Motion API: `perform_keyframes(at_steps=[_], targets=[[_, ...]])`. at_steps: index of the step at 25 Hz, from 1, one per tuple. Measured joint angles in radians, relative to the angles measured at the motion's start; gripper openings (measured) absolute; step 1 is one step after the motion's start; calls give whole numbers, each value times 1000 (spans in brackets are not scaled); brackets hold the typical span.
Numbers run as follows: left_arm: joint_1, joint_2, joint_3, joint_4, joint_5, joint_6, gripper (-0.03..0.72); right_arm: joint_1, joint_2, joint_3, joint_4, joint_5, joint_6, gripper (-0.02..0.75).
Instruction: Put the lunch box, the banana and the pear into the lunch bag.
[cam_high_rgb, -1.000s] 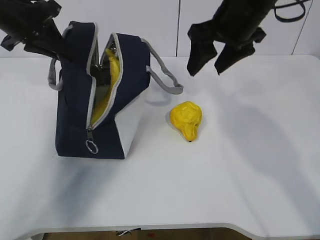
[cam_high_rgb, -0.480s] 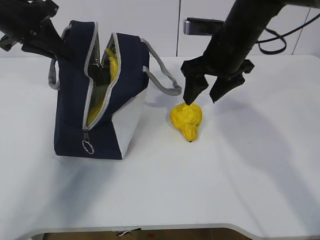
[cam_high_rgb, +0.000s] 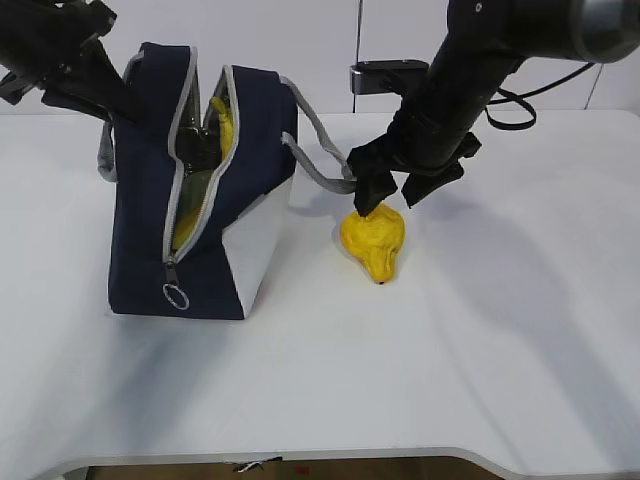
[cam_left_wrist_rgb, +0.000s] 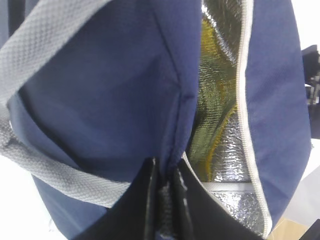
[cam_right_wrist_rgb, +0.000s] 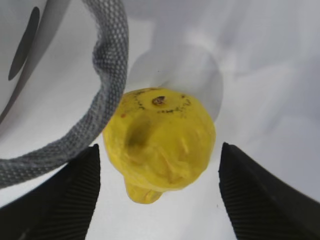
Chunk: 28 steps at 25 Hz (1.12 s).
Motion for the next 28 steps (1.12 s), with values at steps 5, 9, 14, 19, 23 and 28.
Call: perform_keyframes(at_steps=[5,9,14,19,23,28], targets=[[0,0,0,0,0,0,27,0,16,0,46,-8,-50,589],[0,0,0,0,0,0,27,0,34,0,55,-22,-60,589],[0,0,0,0,4,0,27,0,71,-4,62,-28,-61,590],[0,0,0,0,4,0,27,0,71,-6,68,-28,-61,590],[0,0,0,0,4,0,27,0,71,-8,68,-28,-61,554],[0,0,0,0,4,0,27,0,71,-10,68,-26,-61,463]])
